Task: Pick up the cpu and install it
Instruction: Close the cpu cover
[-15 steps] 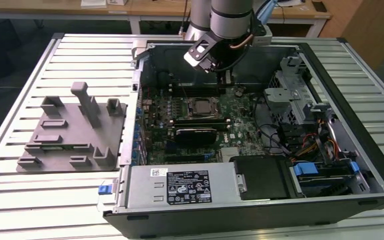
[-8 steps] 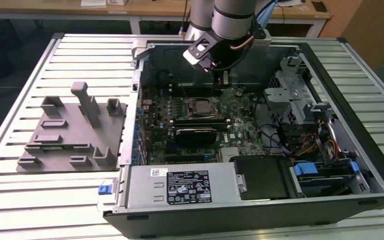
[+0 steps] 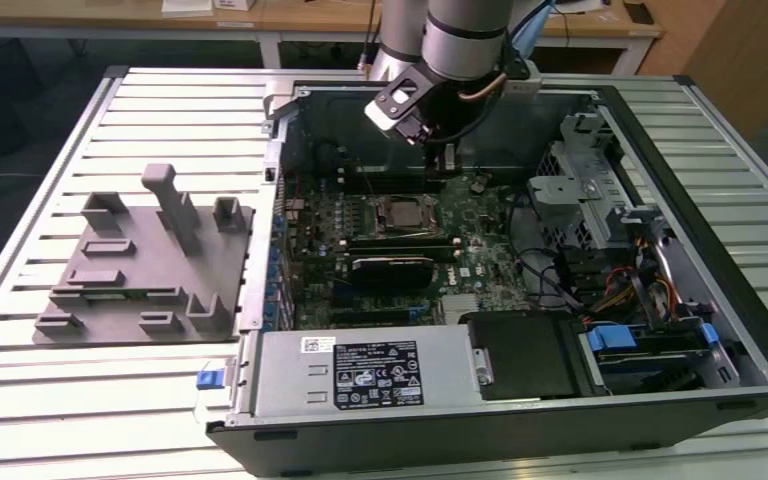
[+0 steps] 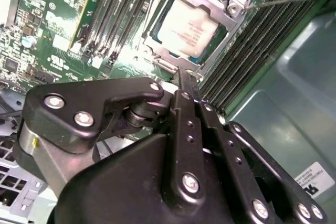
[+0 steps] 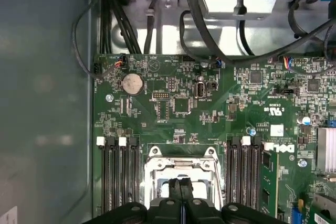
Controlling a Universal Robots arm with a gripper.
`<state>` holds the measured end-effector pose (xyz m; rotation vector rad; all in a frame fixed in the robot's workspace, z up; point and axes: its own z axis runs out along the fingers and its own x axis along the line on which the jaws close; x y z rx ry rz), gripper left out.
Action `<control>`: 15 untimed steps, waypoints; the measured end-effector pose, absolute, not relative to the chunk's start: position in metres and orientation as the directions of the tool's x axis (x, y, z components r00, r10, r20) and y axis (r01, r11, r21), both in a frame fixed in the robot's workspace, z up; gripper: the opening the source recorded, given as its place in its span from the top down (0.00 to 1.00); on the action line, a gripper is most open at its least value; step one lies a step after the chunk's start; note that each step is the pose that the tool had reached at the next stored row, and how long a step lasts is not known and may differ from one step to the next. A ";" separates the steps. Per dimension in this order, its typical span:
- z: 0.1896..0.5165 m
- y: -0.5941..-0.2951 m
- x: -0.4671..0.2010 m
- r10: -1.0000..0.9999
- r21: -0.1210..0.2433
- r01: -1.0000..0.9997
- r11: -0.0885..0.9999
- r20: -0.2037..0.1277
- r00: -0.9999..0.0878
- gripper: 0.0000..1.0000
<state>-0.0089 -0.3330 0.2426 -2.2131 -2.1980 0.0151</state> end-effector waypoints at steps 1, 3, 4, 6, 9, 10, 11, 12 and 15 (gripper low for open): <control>0.242 -0.335 -0.010 1.000 -0.022 1.000 -0.006 0.009 0.006 0.89; 0.241 -0.339 -0.013 1.000 -0.020 1.000 -0.006 0.009 0.006 0.89; 0.240 -0.341 -0.014 1.000 -0.018 1.000 -0.006 0.009 0.006 0.89; 0.239 -0.345 -0.017 1.000 -0.016 1.000 -0.005 0.009 0.005 0.89; 0.237 -0.349 -0.021 1.000 -0.015 1.000 -0.004 0.009 0.004 0.89; 0.236 -0.350 -0.023 1.000 -0.014 1.000 -0.003 0.010 0.003 0.89; 0.236 -0.350 -0.024 1.000 -0.014 1.000 0.000 0.011 0.000 0.89; 0.235 -0.351 -0.025 1.000 -0.014 1.000 0.004 0.012 -0.004 0.89; 0.233 -0.351 -0.026 0.999 -0.014 0.999 0.029 0.016 -0.029 0.89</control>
